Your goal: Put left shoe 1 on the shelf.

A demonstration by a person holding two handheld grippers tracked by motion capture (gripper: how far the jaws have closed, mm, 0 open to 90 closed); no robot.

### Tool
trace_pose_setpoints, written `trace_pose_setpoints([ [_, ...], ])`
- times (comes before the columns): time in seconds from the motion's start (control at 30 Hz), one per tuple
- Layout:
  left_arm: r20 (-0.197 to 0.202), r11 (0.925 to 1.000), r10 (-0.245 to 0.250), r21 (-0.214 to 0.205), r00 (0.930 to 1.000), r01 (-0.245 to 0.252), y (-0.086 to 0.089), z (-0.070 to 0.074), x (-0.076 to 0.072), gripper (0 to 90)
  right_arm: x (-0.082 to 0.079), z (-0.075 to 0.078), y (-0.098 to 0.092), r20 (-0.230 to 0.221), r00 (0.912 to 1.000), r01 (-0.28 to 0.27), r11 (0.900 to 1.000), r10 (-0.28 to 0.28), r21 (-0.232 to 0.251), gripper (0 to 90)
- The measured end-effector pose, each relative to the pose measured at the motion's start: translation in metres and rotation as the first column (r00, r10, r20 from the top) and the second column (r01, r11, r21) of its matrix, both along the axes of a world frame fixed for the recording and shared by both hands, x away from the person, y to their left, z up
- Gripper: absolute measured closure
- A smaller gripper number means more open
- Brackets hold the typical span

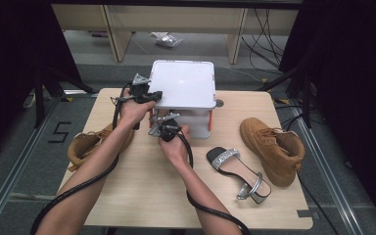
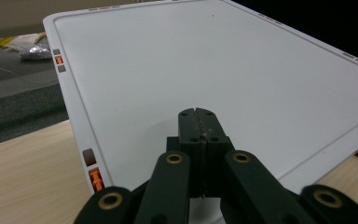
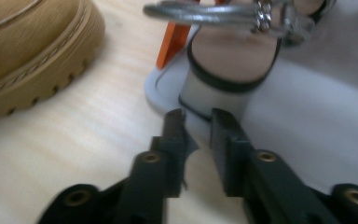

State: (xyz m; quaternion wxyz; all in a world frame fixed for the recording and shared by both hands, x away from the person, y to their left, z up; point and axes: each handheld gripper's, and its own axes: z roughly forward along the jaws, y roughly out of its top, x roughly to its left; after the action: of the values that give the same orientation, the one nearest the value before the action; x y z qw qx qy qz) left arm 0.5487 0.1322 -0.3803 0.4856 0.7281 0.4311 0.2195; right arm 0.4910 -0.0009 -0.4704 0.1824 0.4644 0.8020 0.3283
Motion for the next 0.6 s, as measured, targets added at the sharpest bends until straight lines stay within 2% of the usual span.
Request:
trace_pose_setpoints([
  [0.03, 0.002, 1.0, 0.0, -0.002, 1.0, 0.0, 0.0, 0.0, 0.0, 89.9, -0.003, 0.002, -0.003, -0.01, 0.9999, 0.004, 1.0, -0.004, 0.009, 70.6],
  [0.17, 0.007, 1.0, 0.005, -0.004, 1.0, -0.005, -0.001, -0.001, 0.001, 89.9, -0.009, 0.01, -0.014, -0.007, 0.9999, -0.014, 0.9999, 0.014, -0.008, 66.0],
  [0.23, 0.008, 1.0, 0.004, 0.008, 1.0, -0.005, -0.002, 0.0, 0.001, 89.9, -0.016, 0.018, -0.026, -0.021, 0.9995, -0.022, 0.9997, 0.022, -0.008, 61.8],
  [0.33, 0.008, 1.0, 0.002, 0.001, 1.0, -0.002, -0.002, -0.001, 0.001, 89.9, -0.024, 0.025, -0.04, -0.032, 0.9992, -0.023, 0.9996, 0.022, -0.018, 57.4],
  [0.43, 0.004, 1.0, 0.006, 0.008, 1.0, -0.006, -0.002, 0.0, 0.001, 89.9, -0.031, 0.03, -0.057, -0.05, 0.9985, -0.024, 0.9992, 0.023, -0.031, 54.9],
  [0.47, 0.004, 1.0, 0.006, 0.008, 1.0, -0.006, -0.002, 0.0, 0.001, 89.9, -0.031, 0.03, -0.057, -0.05, 0.9985, -0.024, 0.9992, 0.023, -0.031, 54.9],
  [0.5, 0.007, 0.9999, 0.008, 0.014, 0.9999, -0.008, -0.003, 0.0, 0.001, 89.9, -0.037, 0.034, -0.069, -0.058, 0.9981, -0.025, 0.9985, 0.022, -0.049, 52.9],
  [0.53, 0.012, 0.9998, 0.009, 0.017, 0.9999, -0.009, -0.003, 0.0, 0.0, 89.9, -0.039, 0.036, -0.075, -0.063, 0.9979, -0.021, 0.9989, 0.018, -0.043, 52.7],
  [0.6, 0.019, 0.9996, 0.01, 0.025, 0.9998, -0.011, -0.003, -0.001, -0.001, 89.9, -0.046, 0.041, -0.09, -0.052, 0.9986, -0.011, 0.998, 0.008, -0.062, 52.2],
])
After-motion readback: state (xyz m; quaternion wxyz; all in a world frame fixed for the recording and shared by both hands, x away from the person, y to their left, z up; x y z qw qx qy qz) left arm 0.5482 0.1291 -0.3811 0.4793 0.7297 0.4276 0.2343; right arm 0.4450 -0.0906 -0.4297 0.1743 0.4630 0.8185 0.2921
